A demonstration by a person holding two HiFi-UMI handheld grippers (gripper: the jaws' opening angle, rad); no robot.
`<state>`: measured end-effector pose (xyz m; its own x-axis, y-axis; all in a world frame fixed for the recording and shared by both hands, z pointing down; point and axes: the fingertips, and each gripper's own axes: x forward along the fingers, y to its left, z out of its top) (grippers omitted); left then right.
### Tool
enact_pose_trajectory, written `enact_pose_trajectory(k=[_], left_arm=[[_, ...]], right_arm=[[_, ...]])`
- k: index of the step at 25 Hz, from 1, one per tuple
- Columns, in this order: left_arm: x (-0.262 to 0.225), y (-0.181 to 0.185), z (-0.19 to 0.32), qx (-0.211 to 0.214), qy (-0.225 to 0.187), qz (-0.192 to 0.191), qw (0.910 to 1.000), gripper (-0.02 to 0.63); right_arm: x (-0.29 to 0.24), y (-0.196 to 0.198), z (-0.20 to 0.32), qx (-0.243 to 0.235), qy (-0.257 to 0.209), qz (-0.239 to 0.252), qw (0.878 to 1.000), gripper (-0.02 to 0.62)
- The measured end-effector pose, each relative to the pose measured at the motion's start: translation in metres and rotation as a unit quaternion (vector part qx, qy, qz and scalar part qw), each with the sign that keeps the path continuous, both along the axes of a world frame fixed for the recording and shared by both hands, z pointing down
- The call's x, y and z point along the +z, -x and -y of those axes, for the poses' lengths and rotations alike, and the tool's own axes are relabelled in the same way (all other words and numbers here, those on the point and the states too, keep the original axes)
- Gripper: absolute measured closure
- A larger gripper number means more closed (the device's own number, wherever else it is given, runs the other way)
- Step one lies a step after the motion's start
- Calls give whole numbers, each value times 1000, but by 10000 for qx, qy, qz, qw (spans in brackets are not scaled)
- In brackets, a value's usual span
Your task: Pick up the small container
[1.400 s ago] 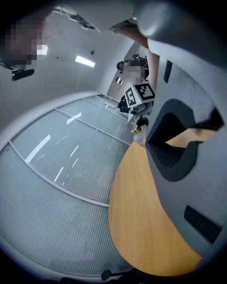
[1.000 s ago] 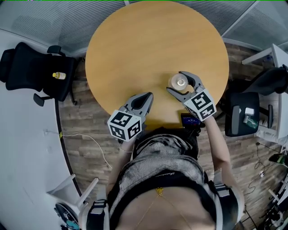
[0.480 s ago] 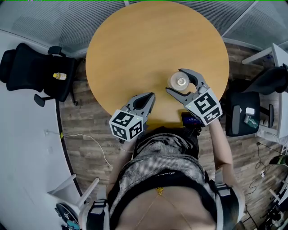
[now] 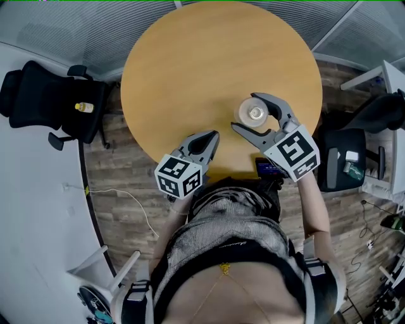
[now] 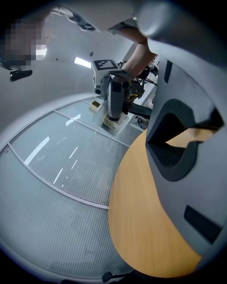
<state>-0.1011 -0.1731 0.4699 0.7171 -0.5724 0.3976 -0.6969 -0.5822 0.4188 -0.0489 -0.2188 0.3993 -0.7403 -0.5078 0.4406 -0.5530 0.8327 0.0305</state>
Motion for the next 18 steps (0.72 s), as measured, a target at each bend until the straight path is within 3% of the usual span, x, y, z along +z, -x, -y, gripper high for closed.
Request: enact_pose_trajectory(k=[18], left_arm=[[1,-4,-3,65,22,1,10000,601]], right_arm=[[-10,3,-7,-67,62,92,9999,254]])
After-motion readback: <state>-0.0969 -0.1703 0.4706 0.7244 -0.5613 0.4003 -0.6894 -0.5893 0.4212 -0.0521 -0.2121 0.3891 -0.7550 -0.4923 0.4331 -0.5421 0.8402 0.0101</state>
